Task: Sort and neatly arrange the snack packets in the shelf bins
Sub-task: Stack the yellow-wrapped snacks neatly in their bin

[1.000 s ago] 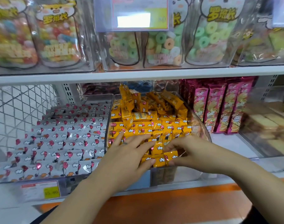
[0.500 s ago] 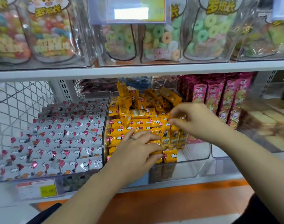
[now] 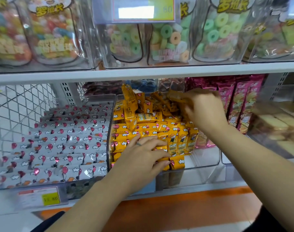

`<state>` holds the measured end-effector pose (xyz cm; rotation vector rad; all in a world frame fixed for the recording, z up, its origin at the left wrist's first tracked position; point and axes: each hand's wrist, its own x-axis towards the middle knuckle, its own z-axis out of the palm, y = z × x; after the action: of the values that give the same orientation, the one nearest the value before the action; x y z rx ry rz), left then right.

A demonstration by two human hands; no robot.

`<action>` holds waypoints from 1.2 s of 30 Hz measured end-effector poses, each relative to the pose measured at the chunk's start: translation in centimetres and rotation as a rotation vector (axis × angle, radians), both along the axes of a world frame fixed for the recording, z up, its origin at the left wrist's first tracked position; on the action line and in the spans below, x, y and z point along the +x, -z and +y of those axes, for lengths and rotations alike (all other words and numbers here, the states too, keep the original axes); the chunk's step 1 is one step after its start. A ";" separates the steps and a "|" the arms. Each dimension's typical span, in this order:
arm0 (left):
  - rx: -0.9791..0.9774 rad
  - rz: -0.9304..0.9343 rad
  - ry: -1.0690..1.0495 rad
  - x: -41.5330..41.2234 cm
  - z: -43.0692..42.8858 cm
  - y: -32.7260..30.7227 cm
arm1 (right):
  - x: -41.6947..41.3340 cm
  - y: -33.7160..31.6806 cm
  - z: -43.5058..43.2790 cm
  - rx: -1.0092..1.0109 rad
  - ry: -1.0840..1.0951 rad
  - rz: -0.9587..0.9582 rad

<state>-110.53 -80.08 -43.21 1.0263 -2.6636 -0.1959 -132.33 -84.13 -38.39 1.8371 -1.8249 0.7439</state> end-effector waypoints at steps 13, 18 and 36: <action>-0.060 0.078 0.034 0.2 -0.2 0.7 | -1.0 -0.1 8.2 0.242 -0.262 -1.249; -0.059 0.065 0.026 0.2 -0.4 0.7 | -0.9 -0.1 8.6 0.285 -0.316 -1.193; -0.143 0.041 0.007 0.2 -0.2 0.7 | 1.1 1.5 8.8 0.543 -0.327 -0.611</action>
<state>-110.37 -80.25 -43.93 0.9584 -2.6015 -0.0272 -131.24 -75.34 -39.92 2.5005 -2.2954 1.1018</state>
